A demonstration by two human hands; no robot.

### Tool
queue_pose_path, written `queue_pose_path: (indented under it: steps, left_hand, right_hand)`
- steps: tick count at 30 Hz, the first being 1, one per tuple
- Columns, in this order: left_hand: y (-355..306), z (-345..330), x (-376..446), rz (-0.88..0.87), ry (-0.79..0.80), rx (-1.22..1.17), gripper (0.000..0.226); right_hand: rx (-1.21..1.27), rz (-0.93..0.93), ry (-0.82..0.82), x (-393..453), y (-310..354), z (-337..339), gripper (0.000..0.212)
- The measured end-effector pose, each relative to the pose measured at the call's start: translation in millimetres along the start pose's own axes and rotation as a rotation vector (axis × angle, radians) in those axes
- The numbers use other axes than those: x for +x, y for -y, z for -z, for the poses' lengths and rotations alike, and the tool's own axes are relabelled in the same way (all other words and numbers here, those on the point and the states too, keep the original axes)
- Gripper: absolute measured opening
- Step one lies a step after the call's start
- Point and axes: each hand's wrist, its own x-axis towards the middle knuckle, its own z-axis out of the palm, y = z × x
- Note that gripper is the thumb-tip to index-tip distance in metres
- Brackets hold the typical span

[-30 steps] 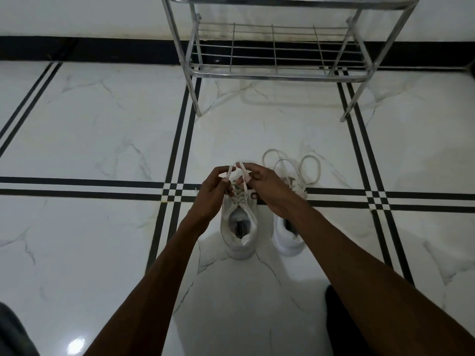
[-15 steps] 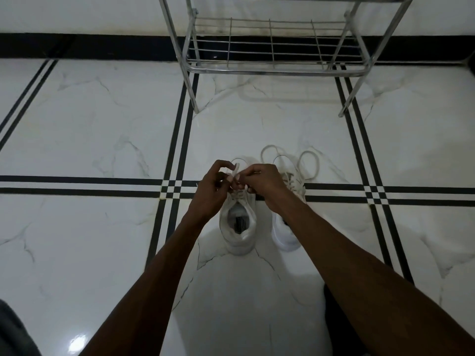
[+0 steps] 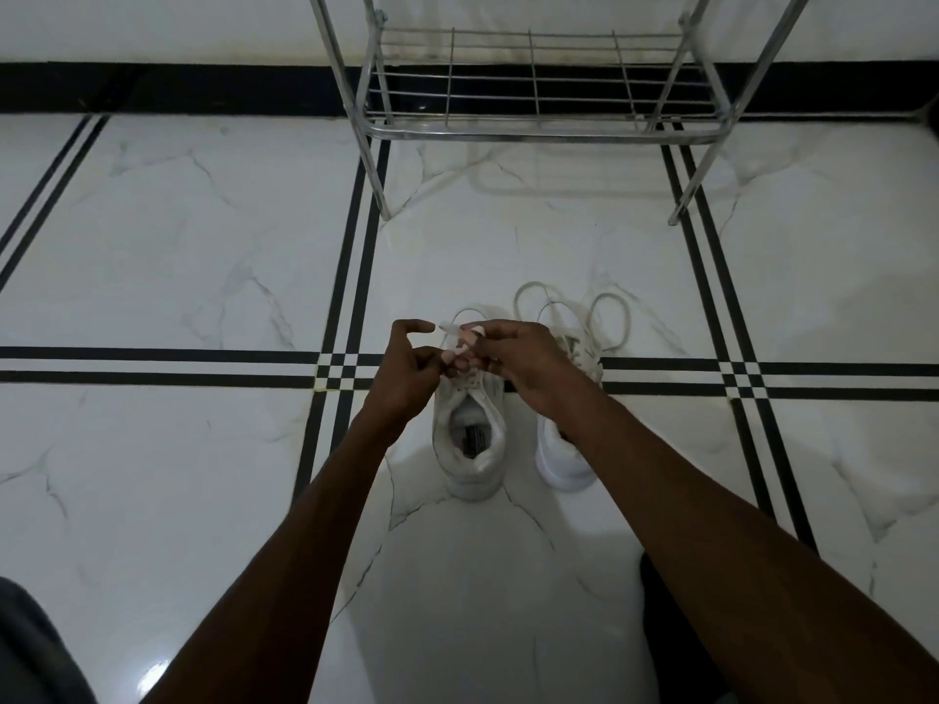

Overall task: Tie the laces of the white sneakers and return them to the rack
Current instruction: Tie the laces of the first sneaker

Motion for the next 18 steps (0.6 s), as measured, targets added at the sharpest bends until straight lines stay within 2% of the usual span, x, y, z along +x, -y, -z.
queue_pose_path:
  steps: [3, 6, 8, 12, 18]
  left_hand:
    - [0.5, 2.1, 0.0, 0.067, -0.023, -0.083, 0.043]
    - [-0.8, 3.4, 1.0, 0.074, -0.017, -0.040, 0.040]
    - [-2.8, 1.9, 0.5, 0.061, -0.010, -0.013, 0.036]
    - [-5.5, 1.4, -0.5, 0.034, -0.020, -0.030, 0.029]
    - [-5.0, 1.0, -0.1, -0.045, 0.097, 0.096, 0.042]
  right_hand:
    - [-0.345, 0.121, 0.114, -2.2, 8.4, 8.6, 0.018]
    - [-0.871, 0.245, 0.092, 0.5, 17.8, 11.3, 0.014]
    - [-1.059, 0.357, 0.076, 1.5, 19.6, 7.9, 0.010]
    - [-1.087, 0.490, -0.109, 3.7, 8.4, -0.5, 0.006]
    - [-0.758, 0.433, -0.284, 1.1, -0.8, -8.2, 0.005]
